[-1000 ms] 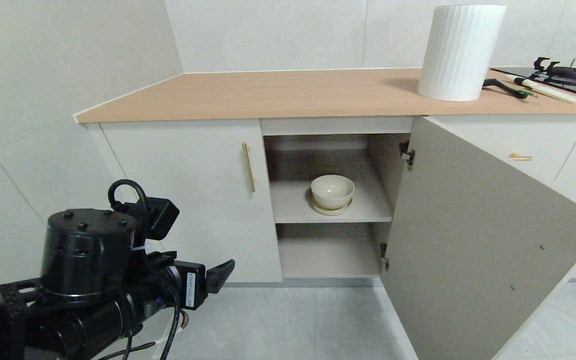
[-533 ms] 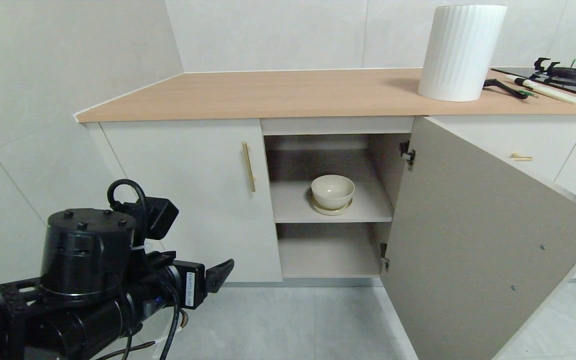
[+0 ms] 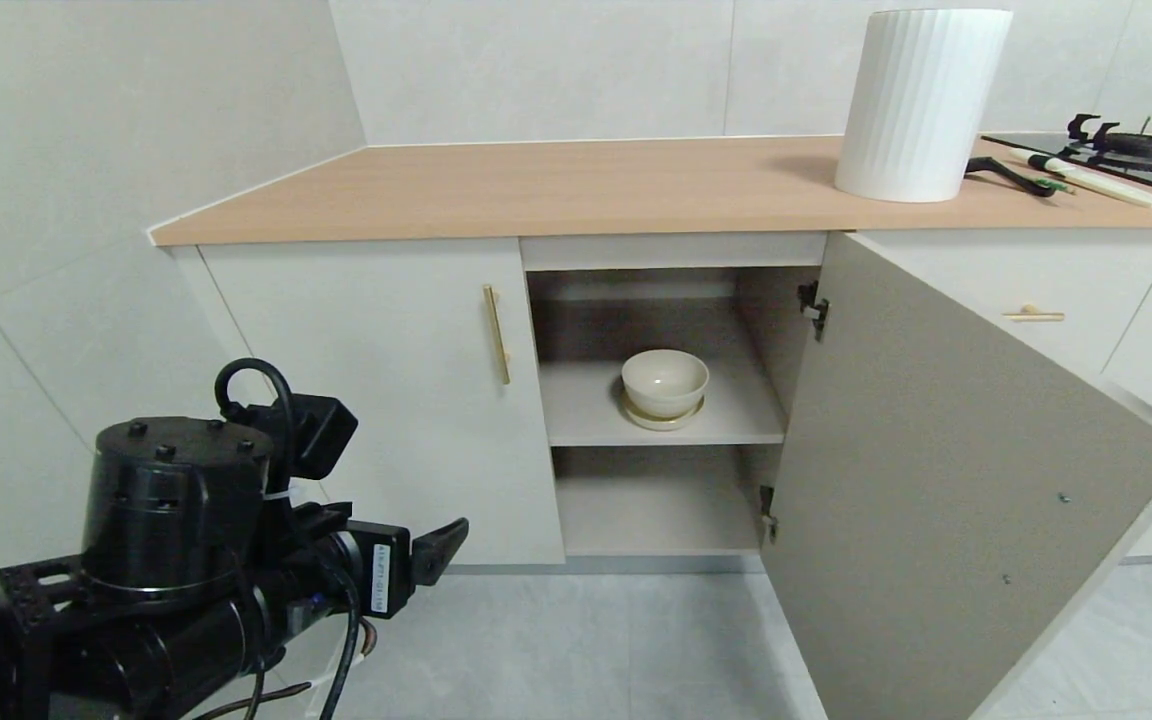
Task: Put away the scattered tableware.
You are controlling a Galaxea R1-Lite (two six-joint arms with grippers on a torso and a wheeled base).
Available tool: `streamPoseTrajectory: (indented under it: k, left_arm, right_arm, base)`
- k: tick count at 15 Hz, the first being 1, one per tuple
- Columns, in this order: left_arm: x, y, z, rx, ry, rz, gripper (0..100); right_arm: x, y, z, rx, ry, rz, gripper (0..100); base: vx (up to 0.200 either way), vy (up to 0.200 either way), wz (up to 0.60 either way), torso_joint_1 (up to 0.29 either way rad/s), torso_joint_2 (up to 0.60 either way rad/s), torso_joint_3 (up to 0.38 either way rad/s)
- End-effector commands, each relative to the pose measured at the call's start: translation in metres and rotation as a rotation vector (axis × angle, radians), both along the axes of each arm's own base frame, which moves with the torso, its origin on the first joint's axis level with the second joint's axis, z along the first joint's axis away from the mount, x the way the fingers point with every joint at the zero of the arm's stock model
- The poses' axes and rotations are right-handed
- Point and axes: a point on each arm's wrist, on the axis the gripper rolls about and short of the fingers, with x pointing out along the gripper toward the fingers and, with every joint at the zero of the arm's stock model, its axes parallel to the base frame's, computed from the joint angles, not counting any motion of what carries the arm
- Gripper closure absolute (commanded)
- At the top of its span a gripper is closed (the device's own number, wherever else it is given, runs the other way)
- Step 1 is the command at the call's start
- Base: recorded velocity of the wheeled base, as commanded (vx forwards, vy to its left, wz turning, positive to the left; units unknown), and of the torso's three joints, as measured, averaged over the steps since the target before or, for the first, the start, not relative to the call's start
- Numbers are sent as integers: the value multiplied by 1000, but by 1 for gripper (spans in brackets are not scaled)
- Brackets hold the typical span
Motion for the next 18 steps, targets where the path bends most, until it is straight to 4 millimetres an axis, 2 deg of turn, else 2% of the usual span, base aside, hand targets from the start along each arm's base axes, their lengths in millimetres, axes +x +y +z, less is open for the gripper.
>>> streamPoseTrajectory:
  k: [1,5,9,12,16,18]
  left_arm:
    - [0,0,0,-1,0,1,0]
    - [0,0,0,-1,-1,1,0]
    - [-1,0,2,-5,-9,0,0]
    - [-1,1,3,-5,-11,2,0]
    - [0,0,1,-3,-5,2,0]
    - [0,0,1,-5,-6,3,0]
  right_arm:
    - [1,11,-7,21,28,87,0]
    - [12,43,-13,29,33,253,0]
    - [55,95,-31,28,-5,416,0]
    - [80,130,-49,50,-18,487,0]
    - [112,149,-80,150,-103,447,0]
    - [115,155,-88,189,-145,446,0]
  base:
    - [0,0,0,0,0,0]
    - [0,0,0,0,0,0]
    - [0,0,0,0,0,0]
    - [0,0,0,0,0,0]
    - [0,0,0,0,0,0]
    - [0,0,0,0,0,0]
